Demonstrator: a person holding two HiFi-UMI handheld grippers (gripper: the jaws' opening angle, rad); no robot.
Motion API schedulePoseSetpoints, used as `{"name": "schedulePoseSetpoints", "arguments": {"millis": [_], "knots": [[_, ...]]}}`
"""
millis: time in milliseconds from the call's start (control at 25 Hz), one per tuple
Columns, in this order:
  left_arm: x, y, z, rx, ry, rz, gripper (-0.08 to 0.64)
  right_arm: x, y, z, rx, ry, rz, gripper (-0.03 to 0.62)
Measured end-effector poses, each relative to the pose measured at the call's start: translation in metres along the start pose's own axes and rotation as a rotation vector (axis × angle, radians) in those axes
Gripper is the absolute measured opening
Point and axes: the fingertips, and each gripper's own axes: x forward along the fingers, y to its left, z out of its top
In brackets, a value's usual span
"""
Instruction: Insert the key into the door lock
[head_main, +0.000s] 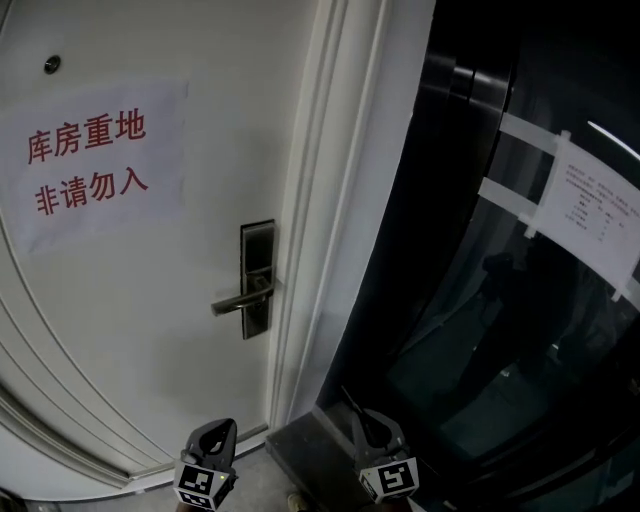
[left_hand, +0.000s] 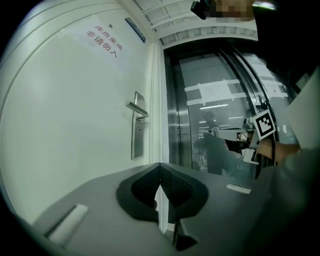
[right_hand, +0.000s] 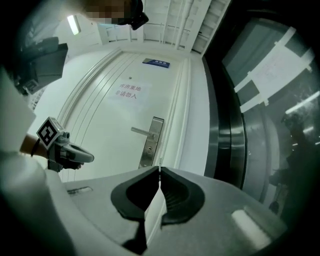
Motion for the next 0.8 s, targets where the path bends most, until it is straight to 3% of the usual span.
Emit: {"name": "schedulePoseSetpoints", "arguments": {"millis": [200,400,800], "knots": [[0.003,0.008,0.003,-0.014,-0.012,0.087,0.002,0.034,-0.001,0.022,-0.095,-0.041,0.089,0.011],[0.001,0.011,0.001,-0.013,-0.010,0.147,0.002,0.063,0.003,0.036,-0.277,-0.057,0.147,0.011],[-0.007,0.030,0.000,-0.005,-0.004,0.256,0.002,0.121,0.024,0.052,-0.444,-0.111,0.234,0.011]]}}
